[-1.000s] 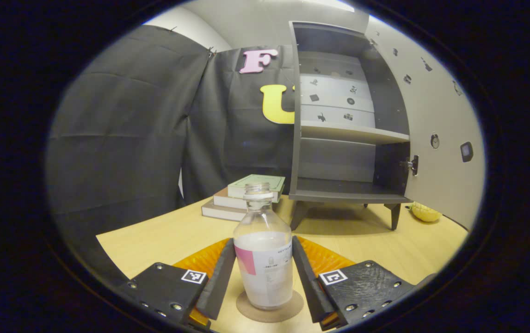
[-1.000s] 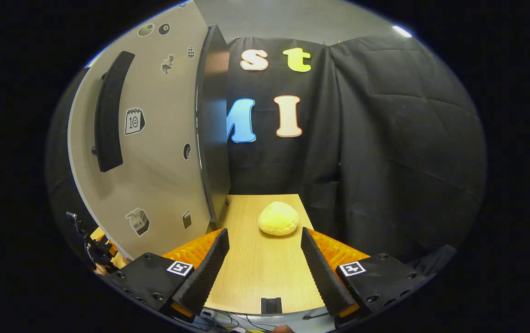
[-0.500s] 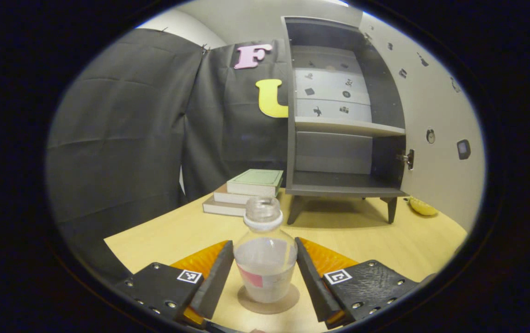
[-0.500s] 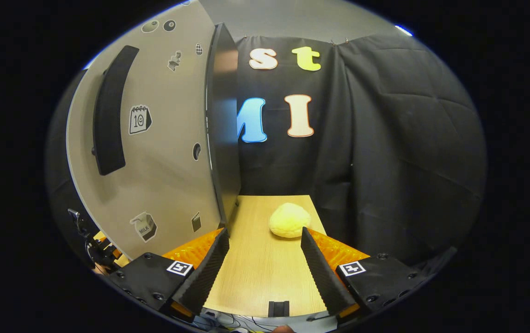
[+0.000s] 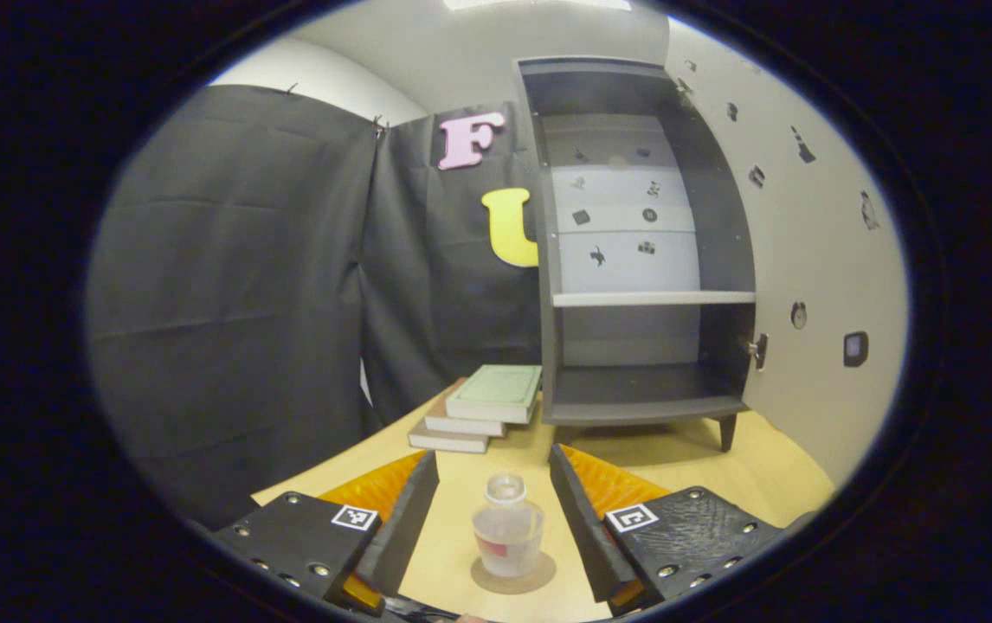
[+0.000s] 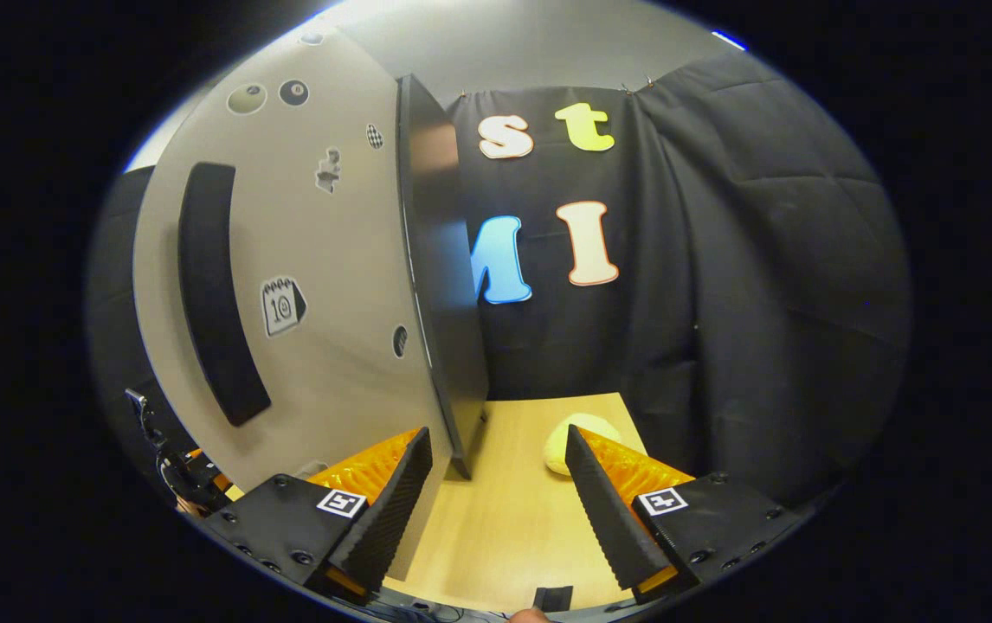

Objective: Open the cabinet door with the right hand, grasp the bottle in the cabinet with the left hand and place it on the coaster, then close the cabinet door with the right hand.

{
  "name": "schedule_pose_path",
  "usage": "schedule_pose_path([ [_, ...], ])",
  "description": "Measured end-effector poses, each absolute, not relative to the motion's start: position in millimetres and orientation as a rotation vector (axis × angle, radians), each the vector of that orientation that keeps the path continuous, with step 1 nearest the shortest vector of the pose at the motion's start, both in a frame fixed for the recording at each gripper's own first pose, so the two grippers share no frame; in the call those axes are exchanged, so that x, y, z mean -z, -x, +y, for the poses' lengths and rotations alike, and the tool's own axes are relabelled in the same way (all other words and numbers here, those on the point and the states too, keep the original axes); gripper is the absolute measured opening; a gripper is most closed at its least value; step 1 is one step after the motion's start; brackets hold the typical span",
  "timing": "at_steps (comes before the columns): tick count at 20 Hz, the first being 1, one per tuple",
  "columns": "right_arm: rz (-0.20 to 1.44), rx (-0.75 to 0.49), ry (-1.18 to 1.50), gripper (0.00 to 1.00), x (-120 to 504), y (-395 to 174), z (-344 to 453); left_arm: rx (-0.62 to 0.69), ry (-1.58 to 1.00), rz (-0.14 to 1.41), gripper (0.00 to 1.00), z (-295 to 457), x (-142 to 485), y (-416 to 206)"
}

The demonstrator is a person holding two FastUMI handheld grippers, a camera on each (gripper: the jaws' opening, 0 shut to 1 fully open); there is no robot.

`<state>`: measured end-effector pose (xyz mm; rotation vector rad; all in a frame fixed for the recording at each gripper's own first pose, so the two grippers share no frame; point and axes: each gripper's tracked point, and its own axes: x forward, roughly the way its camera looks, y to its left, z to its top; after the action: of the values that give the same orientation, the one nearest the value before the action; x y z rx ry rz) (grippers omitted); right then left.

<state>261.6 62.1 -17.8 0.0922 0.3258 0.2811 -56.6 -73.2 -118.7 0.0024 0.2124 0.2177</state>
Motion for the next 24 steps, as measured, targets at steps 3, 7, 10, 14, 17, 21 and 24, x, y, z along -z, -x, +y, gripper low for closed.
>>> schedule_pose_path([
  [3,0.271,-0.328,-0.119,0.93,-13.8,-265.5,74.0,-0.223,-0.042,0.191,0.79,-62.7,69.3,51.1],
  [7,0.240,-0.398,-0.137,0.93,-48.9,-261.7,97.8,-0.196,-0.059,0.165,0.77,-57.9,25.3,34.8],
  [10,0.217,-0.402,-0.091,0.98,-62.9,-256.0,109.2,-0.142,-0.033,0.147,0.77,-58.6,13.5,19.6],
  [14,0.203,-0.358,-0.023,0.89,-66.3,-256.1,117.0,-0.099,-0.010,0.133,0.77,-44.4,14.3,2.0],
  [17,0.195,-0.359,-0.014,0.95,-66.0,-258.3,130.2,-0.074,0.013,0.145,0.80,-35.1,23.4,-13.9],
  [21,0.216,-0.384,0.009,0.95,-60.9,-252.7,160.9,-0.052,0.022,0.131,0.80,-21.9,20.7,-25.8],
  [24,0.218,-0.388,0.048,0.96,-57.9,-247.2,180.5,-0.044,0.027,0.110,0.77,-10.3,16.5,-27.1],
])
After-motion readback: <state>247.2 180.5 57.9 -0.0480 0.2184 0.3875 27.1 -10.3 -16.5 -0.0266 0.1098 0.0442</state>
